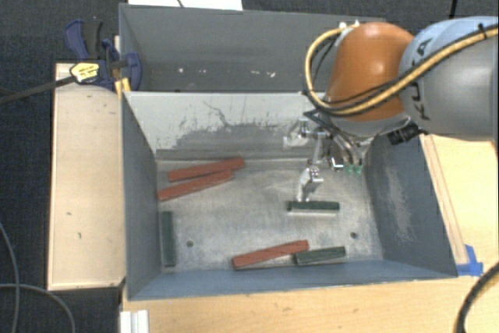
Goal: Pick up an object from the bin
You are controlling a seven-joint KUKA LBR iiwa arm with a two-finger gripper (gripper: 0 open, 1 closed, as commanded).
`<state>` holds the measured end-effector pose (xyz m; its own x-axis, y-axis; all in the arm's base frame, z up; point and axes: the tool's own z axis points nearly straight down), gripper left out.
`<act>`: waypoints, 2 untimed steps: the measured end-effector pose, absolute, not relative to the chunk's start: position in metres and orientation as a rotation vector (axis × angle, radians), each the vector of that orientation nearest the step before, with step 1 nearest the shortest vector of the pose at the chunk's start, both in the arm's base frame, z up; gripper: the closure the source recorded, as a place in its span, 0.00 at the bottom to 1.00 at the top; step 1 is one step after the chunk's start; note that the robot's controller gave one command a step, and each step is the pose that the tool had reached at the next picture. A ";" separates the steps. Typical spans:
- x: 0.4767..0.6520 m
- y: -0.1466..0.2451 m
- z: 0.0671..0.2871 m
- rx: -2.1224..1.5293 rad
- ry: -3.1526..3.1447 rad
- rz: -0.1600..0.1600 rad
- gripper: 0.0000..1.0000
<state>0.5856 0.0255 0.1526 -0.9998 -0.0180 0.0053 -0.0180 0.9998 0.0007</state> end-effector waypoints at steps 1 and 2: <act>0.587 0.025 0.157 0.027 -3.144 -0.001 0.00; 0.568 -0.045 0.075 0.020 -3.152 0.000 1.00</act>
Offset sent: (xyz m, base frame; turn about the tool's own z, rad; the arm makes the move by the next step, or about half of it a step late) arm -0.0211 -0.0702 -0.0826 0.0038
